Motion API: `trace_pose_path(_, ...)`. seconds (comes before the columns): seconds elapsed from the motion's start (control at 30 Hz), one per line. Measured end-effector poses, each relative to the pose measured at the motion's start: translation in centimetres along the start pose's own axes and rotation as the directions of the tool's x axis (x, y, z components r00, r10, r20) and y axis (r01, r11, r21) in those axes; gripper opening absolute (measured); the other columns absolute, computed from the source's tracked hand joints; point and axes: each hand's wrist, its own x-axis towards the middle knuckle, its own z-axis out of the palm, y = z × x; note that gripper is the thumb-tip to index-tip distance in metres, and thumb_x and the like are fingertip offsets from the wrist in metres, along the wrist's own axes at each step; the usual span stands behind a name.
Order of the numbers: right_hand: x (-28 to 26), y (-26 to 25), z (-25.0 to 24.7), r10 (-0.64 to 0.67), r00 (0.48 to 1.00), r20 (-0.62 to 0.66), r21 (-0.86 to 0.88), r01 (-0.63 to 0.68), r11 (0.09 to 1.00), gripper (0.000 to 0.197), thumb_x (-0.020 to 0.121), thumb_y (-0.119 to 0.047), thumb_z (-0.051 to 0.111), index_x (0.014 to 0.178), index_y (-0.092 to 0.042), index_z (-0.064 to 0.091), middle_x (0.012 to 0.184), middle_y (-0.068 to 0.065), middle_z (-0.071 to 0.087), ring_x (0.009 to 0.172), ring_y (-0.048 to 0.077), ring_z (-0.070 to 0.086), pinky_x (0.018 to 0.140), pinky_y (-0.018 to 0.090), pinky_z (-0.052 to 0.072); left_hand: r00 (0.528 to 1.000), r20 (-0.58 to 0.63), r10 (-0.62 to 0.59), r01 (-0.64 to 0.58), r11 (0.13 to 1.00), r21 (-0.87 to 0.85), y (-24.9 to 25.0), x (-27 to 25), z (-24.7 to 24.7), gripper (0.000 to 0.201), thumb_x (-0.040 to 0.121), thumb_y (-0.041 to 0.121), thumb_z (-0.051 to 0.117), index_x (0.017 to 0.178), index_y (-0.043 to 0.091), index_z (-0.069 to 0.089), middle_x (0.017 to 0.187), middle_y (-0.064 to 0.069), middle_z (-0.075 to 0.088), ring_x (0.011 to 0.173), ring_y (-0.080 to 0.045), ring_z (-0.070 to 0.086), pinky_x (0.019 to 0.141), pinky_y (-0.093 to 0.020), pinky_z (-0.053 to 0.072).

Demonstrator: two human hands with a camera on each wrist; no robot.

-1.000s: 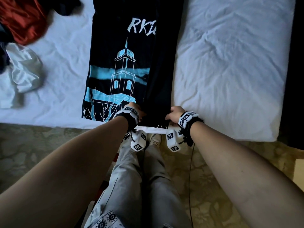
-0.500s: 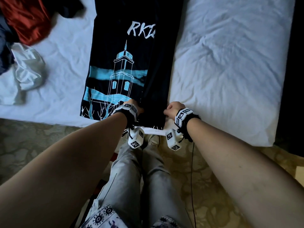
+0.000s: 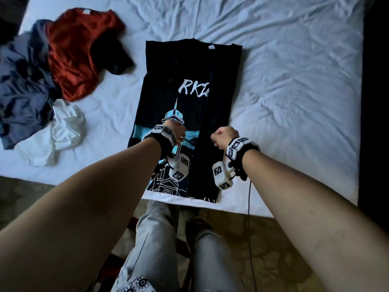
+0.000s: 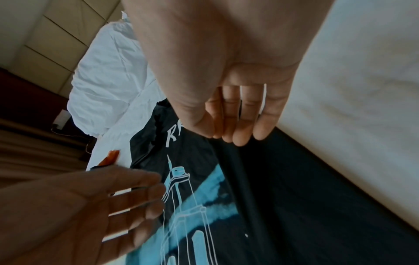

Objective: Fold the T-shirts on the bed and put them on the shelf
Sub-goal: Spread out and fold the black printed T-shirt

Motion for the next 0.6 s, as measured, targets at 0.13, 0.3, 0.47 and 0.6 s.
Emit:
trace_pose_path(0.13,3.0,-1.7,0.1,0.003,0.999,-0.036,-0.022,-0.004,1.0,0.008,0.082,-0.028,0.062,0.081,-0.022,0.066,0.089,0.001,0.071,0.086,0.021,0.067,0.083,0.031,0.055,0.999,0.013,0.035,-0.033,0.992,-0.119,2.4,3.2,-0.2,0.022,0.091,0.005,0.052,0.07,0.009,0.055,0.063,-0.01,0.053,0.053,-0.021,0.049,0.055,-0.028,0.041)
trace_pose_path(0.3,6.8,-2.5,-0.3,0.028,0.99,-0.138,-0.059,-0.036,0.998,0.014,0.088,-0.023,0.059,0.097,-0.018,0.069,0.104,0.005,0.069,0.096,0.025,0.062,0.081,0.027,0.047,0.996,0.044,0.081,-0.075,0.989,-0.126,5.0,8.1,0.6,0.021,0.087,0.008,0.054,0.066,0.011,0.059,0.062,-0.013,0.053,0.056,-0.023,0.05,0.054,-0.032,0.041)
trace_pose_path(0.47,9.7,-4.7,-0.2,0.023,0.988,-0.153,0.005,-0.023,1.0,0.013,0.087,-0.021,0.061,0.095,-0.022,0.07,0.099,0.003,0.072,0.093,0.023,0.067,0.085,0.03,0.053,0.999,-0.019,0.038,-0.037,0.999,0.036,7.1,13.3,-0.8,0.01,0.071,0.029,0.055,0.067,0.021,0.059,0.08,-0.013,0.069,0.077,-0.032,0.069,0.079,-0.05,0.058)
trace_pose_path(0.6,12.1,-8.2,0.3,0.018,0.986,-0.166,0.037,-0.012,0.999,0.015,0.088,-0.02,0.059,0.097,-0.02,0.07,0.095,0.002,0.072,0.088,0.021,0.067,0.077,0.025,0.051,0.977,-0.197,0.075,-0.027,0.971,0.236,10.1,13.9,-5.2,0.014,0.085,0.019,0.051,0.074,0.017,0.058,0.072,-0.005,0.061,0.071,-0.028,0.059,0.052,-0.025,0.042)
